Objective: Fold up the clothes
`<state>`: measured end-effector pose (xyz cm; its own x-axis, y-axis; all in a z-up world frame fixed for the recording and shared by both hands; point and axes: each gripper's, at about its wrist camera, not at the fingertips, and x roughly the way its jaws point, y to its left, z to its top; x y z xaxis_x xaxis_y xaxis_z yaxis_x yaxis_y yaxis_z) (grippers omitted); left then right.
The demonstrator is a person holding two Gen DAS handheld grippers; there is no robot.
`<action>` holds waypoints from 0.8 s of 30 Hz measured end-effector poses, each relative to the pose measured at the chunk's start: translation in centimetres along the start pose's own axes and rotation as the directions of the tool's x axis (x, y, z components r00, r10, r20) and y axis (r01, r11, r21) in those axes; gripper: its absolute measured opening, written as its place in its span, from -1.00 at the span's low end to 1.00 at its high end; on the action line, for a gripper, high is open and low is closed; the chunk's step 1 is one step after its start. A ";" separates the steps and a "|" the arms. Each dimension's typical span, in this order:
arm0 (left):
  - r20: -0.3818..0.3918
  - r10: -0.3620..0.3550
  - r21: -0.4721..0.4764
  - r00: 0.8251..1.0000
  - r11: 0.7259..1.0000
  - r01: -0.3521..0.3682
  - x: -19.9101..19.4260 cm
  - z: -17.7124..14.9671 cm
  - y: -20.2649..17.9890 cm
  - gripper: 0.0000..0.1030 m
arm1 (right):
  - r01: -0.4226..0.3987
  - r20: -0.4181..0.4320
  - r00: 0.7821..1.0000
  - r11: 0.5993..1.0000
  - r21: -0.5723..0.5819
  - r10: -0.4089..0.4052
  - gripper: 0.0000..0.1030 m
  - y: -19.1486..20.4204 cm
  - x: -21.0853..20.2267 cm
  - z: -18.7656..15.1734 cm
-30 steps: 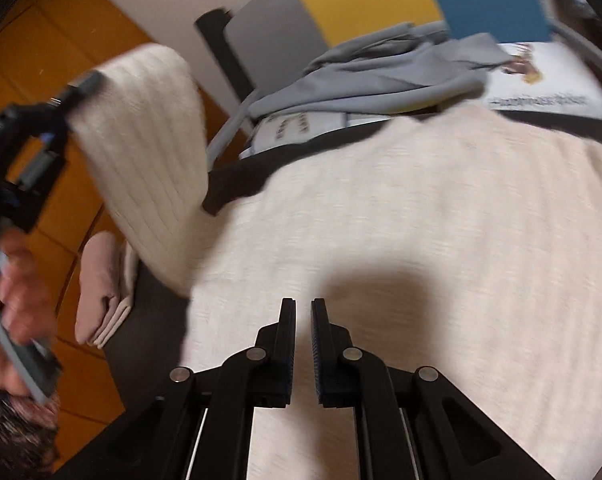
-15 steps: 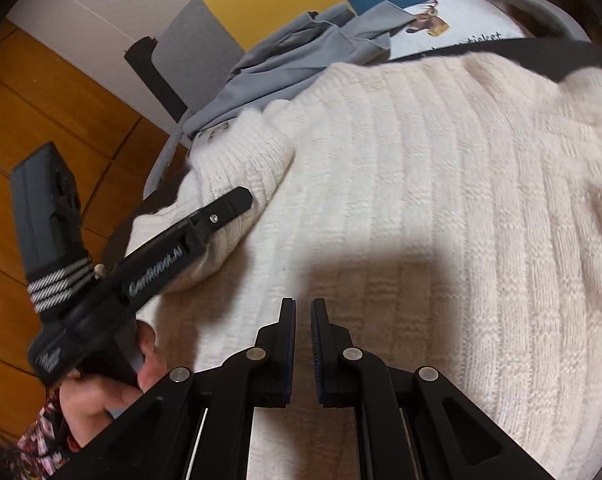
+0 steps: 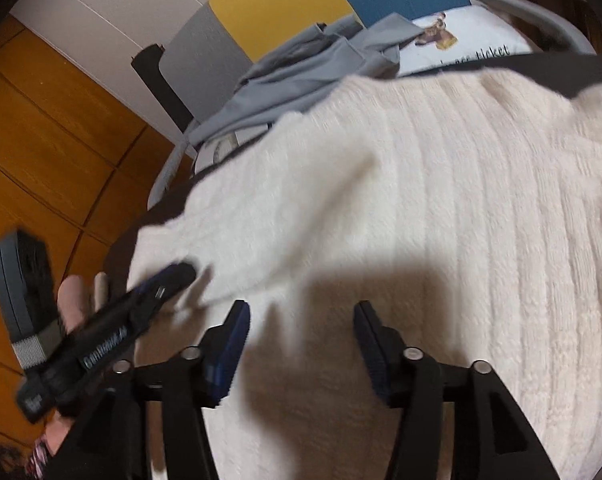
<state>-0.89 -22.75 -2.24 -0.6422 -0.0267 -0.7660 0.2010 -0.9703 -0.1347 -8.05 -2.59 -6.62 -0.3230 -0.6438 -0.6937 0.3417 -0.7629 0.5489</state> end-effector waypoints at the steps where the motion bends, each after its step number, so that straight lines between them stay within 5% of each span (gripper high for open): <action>1: 0.002 0.027 -0.008 1.000 1.000 -0.027 -0.2 -0.3 0.9 -0.61 | 0.005 0.005 1.000 1.000 -0.001 -0.005 0.23 0.4 0.2 0.3; 8: 0.004 0.092 -0.035 0.996 0.995 -0.092 -1.1 -2.8 4.7 -0.61 | 0.021 0.013 1.000 0.998 0.064 -0.022 0.30 0.5 1.1 1.0; 20: 0.031 0.164 0.062 0.986 0.984 -0.165 -1.5 -3.6 3.5 -0.61 | 0.051 0.024 0.998 0.988 0.145 -0.055 0.27 0.7 2.9 2.4; 23: 0.028 0.166 0.065 0.986 0.984 -0.168 -1.5 -3.6 3.5 -0.61 | 0.061 0.025 0.998 0.989 0.133 -0.065 -0.02 0.8 3.5 3.0; 24: 0.028 0.164 0.064 0.986 0.984 -0.166 -1.4 -3.6 3.6 -0.61 | 0.065 0.025 0.997 0.990 0.129 -0.068 -0.29 0.9 3.7 3.2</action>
<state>3.45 -25.33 -3.90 -0.6208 -0.1924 -0.7600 0.2572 -0.9657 0.0344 -11.75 -5.83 -7.23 -0.3674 -0.5915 -0.7178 0.2032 -0.8041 0.5586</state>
